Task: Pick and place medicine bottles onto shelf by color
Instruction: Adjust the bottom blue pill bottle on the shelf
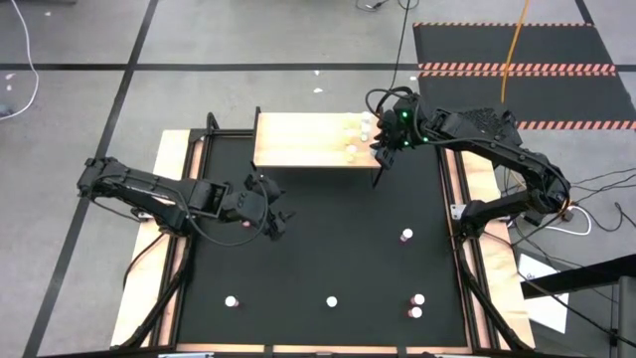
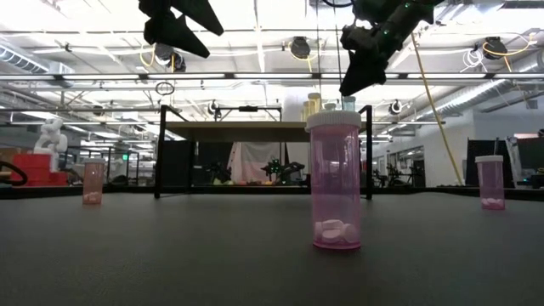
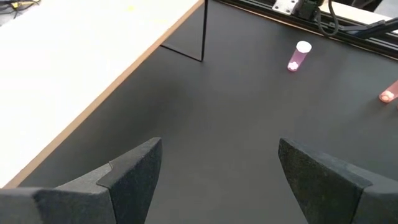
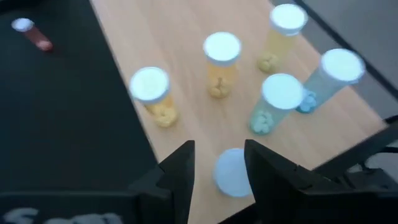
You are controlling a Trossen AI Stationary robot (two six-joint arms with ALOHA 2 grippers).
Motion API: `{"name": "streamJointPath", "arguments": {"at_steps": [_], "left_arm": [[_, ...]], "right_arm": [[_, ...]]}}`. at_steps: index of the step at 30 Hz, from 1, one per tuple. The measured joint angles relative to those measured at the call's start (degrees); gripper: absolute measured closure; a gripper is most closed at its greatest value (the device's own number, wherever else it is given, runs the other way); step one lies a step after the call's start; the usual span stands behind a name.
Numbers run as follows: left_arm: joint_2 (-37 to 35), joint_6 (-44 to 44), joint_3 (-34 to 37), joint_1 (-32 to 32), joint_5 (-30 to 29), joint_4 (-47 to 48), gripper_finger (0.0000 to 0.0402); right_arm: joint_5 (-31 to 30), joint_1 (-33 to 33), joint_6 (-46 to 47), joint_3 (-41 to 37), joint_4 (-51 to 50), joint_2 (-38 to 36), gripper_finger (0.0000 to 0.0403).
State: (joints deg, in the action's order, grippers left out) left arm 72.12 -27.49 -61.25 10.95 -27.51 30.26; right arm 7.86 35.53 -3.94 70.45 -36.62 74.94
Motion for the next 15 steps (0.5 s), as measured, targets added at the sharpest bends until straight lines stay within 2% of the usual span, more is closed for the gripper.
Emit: {"name": "streamJointPath", "arguments": {"at_steps": [6,10,15], "left_arm": [[0.0,0.0,0.0,-0.1,0.0,0.0,0.0078],[0.0,0.0,0.0,-0.1,0.1,0.0,0.0078],[0.0,0.0,0.0,-0.1,0.4,0.1,0.0078]], "right_arm": [[-0.6,0.0,-1.2,0.0,3.2,-0.6,0.0259],[-0.6,0.1,-1.7,0.0,5.8,-1.4,0.0216],[-0.5,1.4,-4.1,0.1,-0.1,-0.4,0.0151]]}}
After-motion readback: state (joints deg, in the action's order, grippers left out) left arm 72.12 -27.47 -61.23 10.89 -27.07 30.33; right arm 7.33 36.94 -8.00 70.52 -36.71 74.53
